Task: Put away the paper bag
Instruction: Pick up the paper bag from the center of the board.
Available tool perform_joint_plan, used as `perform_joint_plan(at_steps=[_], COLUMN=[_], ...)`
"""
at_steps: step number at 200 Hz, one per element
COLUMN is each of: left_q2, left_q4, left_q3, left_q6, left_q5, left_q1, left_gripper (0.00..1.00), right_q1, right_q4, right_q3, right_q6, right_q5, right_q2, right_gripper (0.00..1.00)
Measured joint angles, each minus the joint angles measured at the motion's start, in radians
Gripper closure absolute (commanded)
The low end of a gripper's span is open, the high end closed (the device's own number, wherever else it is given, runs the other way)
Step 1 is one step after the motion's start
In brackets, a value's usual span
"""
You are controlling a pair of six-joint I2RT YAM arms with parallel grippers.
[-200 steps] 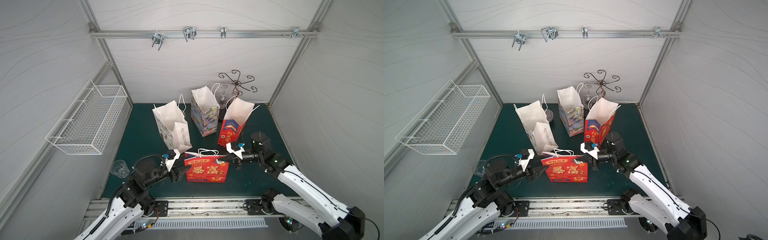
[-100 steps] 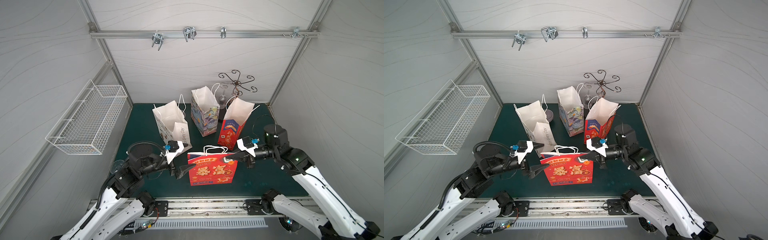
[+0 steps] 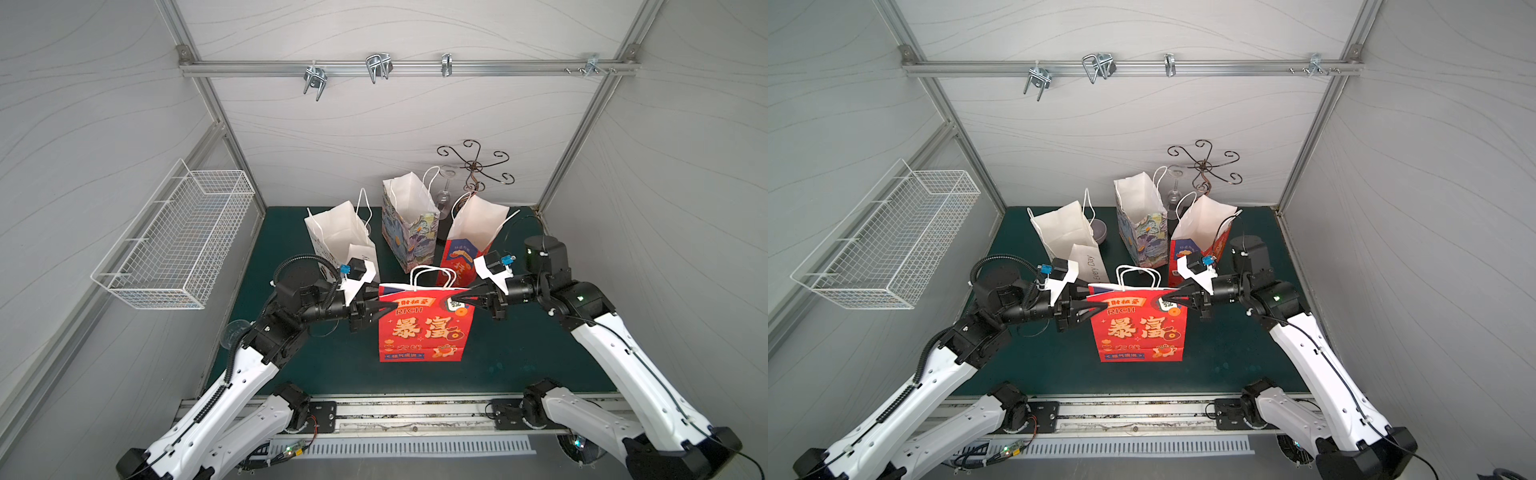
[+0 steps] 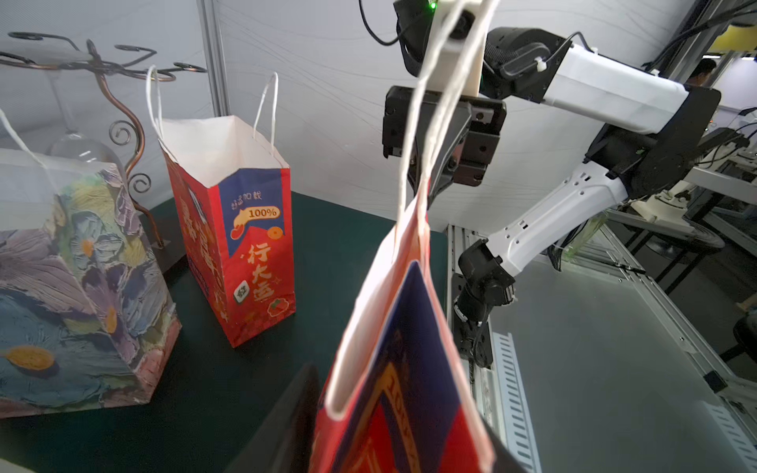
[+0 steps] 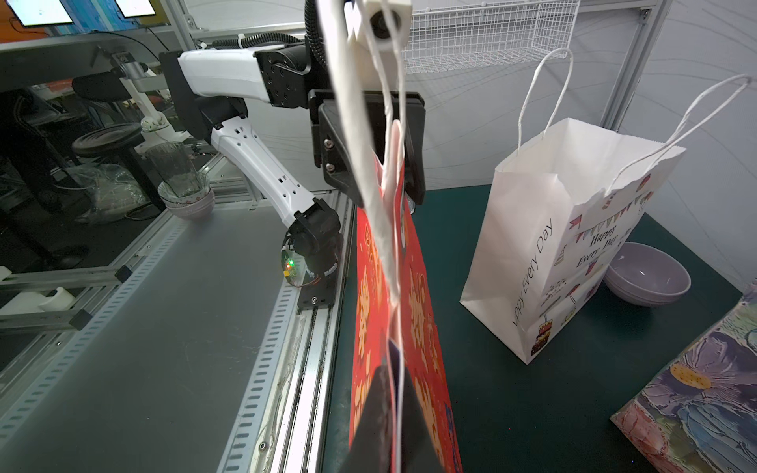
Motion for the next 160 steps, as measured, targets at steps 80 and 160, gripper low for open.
perform_joint_plan(at_steps=[80, 160], left_q2=[0.115, 0.123], left_q4=[0.144, 0.426], left_q3=[0.004, -0.048], left_q6=[-0.087, -0.303], left_q5=[0.174, 0.185], left_q1=[0.047, 0.049], left_gripper=[1.0, 1.0], right_q1=[-0.029, -0.09], right_q4=[-0.002, 0.296], right_q3=[0.075, -0.085], right_q6=[-0.016, 0.336], right_q5=[-0.041, -0.173], right_q2=[0.092, -0.034], right_gripper=[0.66, 0.63])
